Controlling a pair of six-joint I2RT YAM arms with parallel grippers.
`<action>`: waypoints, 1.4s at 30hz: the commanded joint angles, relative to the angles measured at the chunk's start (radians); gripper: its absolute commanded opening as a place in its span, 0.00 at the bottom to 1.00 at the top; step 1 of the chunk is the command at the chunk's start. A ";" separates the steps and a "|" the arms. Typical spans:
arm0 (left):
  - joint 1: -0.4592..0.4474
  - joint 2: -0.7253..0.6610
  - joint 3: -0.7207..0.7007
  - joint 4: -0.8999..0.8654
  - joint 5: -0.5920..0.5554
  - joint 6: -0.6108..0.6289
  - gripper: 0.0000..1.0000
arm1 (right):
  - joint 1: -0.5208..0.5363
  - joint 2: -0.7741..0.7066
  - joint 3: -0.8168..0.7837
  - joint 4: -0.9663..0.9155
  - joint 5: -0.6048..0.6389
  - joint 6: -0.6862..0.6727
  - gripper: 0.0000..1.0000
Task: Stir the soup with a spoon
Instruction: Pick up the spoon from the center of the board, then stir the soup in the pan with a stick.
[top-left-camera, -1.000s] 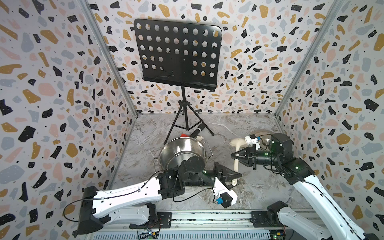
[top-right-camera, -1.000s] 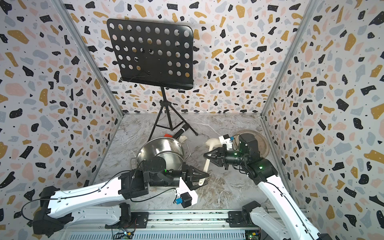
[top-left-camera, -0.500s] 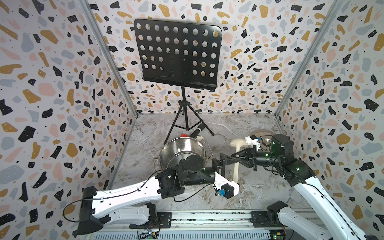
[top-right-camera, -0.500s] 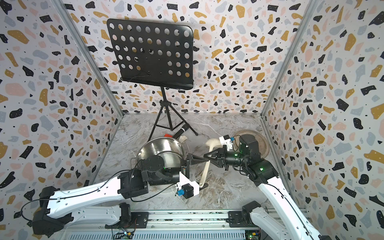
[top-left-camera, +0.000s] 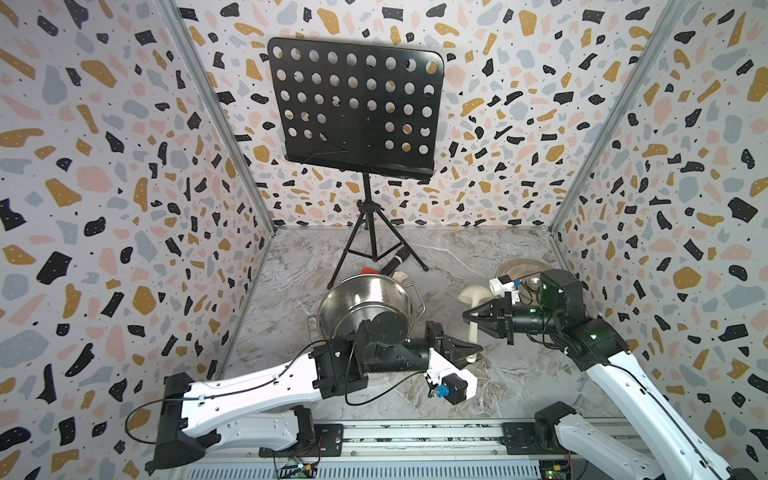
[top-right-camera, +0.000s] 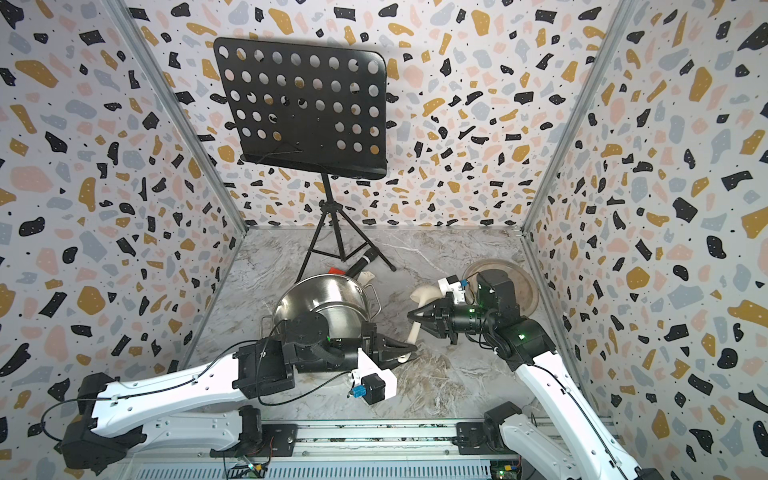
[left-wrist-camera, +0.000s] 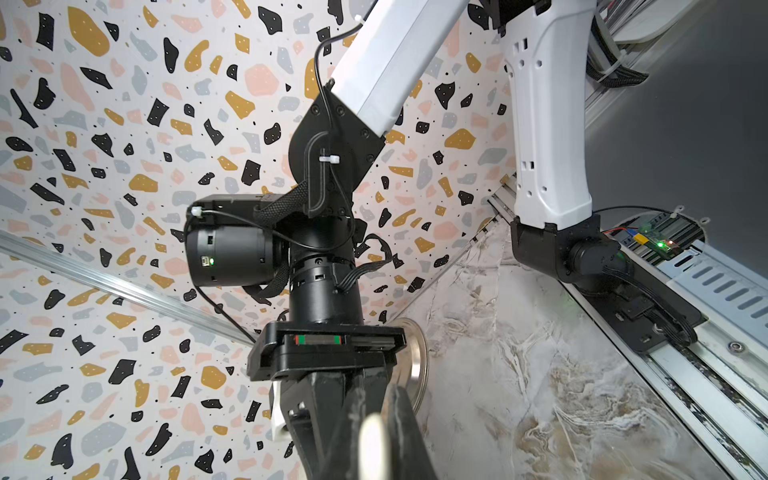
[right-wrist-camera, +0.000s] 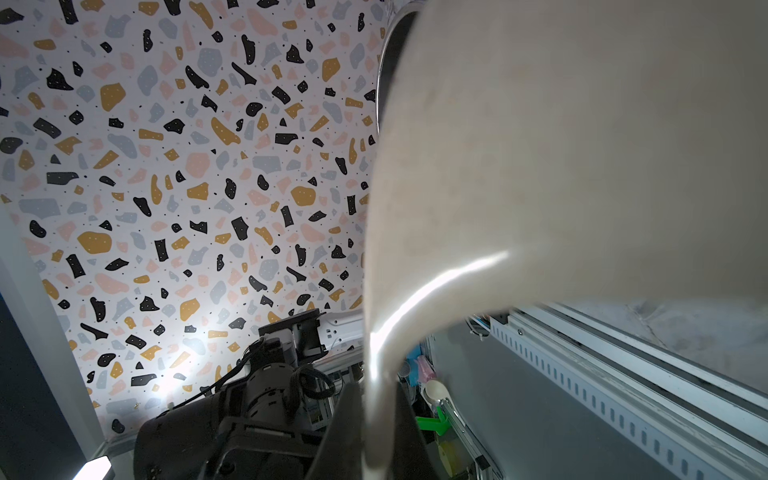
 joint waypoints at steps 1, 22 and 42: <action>0.009 -0.009 0.018 0.029 0.029 -0.090 0.00 | 0.012 -0.023 0.012 0.060 0.030 0.014 0.01; 0.057 -0.101 0.038 -0.039 -0.512 -0.282 0.00 | 0.013 -0.110 0.005 0.015 0.128 -0.030 0.85; 0.256 -0.293 0.080 -0.618 -0.705 -0.770 0.00 | 0.014 -0.127 -0.112 0.022 0.111 -0.117 0.85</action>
